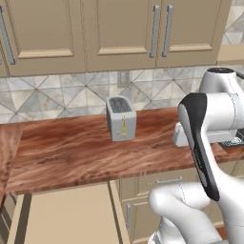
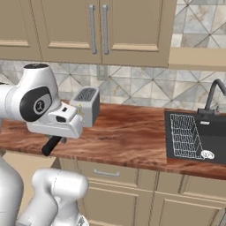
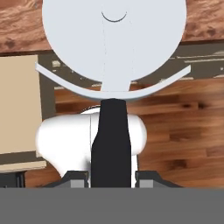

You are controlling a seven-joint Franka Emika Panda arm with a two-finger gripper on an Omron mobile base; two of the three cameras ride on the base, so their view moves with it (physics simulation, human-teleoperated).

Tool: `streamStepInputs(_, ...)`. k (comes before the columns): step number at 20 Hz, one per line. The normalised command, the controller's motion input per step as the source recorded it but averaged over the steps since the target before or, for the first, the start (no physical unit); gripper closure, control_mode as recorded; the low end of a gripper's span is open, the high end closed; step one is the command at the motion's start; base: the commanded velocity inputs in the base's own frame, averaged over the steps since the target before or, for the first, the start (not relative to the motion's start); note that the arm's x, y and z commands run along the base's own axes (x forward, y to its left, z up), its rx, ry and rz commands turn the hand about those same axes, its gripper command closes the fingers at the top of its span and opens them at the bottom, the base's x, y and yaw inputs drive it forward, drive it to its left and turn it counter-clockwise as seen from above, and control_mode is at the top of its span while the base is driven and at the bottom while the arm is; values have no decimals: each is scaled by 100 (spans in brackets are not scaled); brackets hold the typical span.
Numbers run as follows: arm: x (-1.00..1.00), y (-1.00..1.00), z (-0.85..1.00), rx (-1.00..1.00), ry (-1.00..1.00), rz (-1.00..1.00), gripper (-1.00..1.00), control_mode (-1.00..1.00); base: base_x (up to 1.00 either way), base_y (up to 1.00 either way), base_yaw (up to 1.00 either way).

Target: Take the pizza cutter from the drawer on the left and place it on the dining counter for cutting.

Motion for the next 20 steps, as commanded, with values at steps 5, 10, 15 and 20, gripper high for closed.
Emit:
streamStepInputs(5,0,0,0,0,0,0,100,100,-13,-71,-55)
streamStepInputs(10,0,0,0,0,0,0,100,100,1,-64,-71)
streamStepInputs(15,0,0,0,0,0,0,100,100,14,-63,-72)
streamStepInputs(20,0,0,0,0,0,0,100,100,29,-41,-72)
